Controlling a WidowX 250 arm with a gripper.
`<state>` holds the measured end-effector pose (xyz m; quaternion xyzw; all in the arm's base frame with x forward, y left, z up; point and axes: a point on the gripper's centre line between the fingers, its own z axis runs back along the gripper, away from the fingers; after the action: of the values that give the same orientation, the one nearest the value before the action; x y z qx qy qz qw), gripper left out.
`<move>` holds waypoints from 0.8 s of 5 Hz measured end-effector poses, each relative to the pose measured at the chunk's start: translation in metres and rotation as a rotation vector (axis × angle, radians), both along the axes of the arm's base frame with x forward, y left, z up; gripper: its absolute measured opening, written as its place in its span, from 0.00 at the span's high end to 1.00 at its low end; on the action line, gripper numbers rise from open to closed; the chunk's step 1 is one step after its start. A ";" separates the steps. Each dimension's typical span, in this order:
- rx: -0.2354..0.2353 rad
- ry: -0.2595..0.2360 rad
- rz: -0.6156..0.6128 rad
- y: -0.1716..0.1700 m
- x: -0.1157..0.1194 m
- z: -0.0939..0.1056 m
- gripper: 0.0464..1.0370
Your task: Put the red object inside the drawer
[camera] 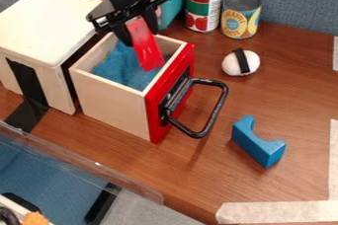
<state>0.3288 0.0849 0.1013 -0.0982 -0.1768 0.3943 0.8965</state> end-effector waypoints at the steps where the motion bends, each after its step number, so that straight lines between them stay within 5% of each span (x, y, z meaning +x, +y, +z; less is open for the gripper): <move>1: 0.010 0.006 0.011 0.005 -0.008 0.001 0.49; 3: -0.003 -0.012 -0.010 0.006 -0.017 0.011 0.41; 4: 0.001 -0.024 -0.005 0.005 -0.020 0.018 0.11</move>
<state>0.3083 0.0900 0.1193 -0.1031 -0.1876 0.3905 0.8954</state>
